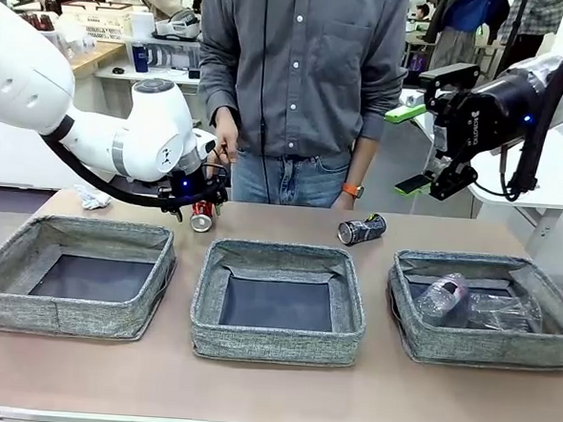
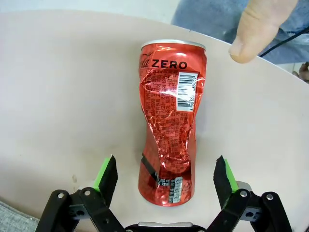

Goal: Sort the waste into the appropriate baskets.
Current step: Pick up the waste item pointed out by the person.

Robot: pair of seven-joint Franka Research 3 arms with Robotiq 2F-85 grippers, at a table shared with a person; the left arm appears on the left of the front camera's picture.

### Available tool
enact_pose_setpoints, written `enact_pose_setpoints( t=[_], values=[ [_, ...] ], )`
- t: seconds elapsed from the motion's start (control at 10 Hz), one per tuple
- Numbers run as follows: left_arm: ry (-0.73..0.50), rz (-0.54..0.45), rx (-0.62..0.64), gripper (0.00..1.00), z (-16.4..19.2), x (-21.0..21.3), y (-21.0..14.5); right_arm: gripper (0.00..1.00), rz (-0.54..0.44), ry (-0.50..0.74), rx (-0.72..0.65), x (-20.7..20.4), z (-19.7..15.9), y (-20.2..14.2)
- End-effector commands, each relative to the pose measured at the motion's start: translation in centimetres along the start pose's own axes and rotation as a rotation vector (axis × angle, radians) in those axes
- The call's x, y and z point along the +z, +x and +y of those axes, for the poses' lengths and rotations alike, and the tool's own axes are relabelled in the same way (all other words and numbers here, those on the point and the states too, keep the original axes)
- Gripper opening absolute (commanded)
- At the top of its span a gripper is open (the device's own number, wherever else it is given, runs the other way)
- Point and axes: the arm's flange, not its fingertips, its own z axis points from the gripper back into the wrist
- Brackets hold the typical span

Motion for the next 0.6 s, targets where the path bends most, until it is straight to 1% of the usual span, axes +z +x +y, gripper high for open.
enact_pose_setpoints(
  t=[0.0,0.1,0.2,0.3,0.4,0.5],
  values=[
    [0.037,-0.016,0.026,1.00,-0.27,0.13,0.63,1.00,-0.016,0.003,-0.013,-0.07,0.29,-0.05],
    [0.052,-0.021,0.028,1.00,-0.29,0.06,0.54,1.00,-0.016,0.003,-0.013,-0.07,0.29,-0.05],
    [0.071,-0.025,0.025,0.40,-0.26,0.09,0.56,1.00,-0.016,0.003,-0.013,-0.07,0.29,-0.05],
    [0.072,-0.038,0.023,0.40,-0.17,0.16,0.52,1.00,-0.016,0.003,-0.013,-0.07,0.29,-0.05],
    [0.071,-0.044,0.019,0.00,-0.15,0.24,0.51,1.00,-0.016,0.003,-0.013,-0.07,0.29,-0.05],
    [0.069,-0.047,0.016,0.35,-0.10,0.30,0.51,1.00,-0.016,0.003,-0.013,-0.07,0.29,-0.05]
  ],
)
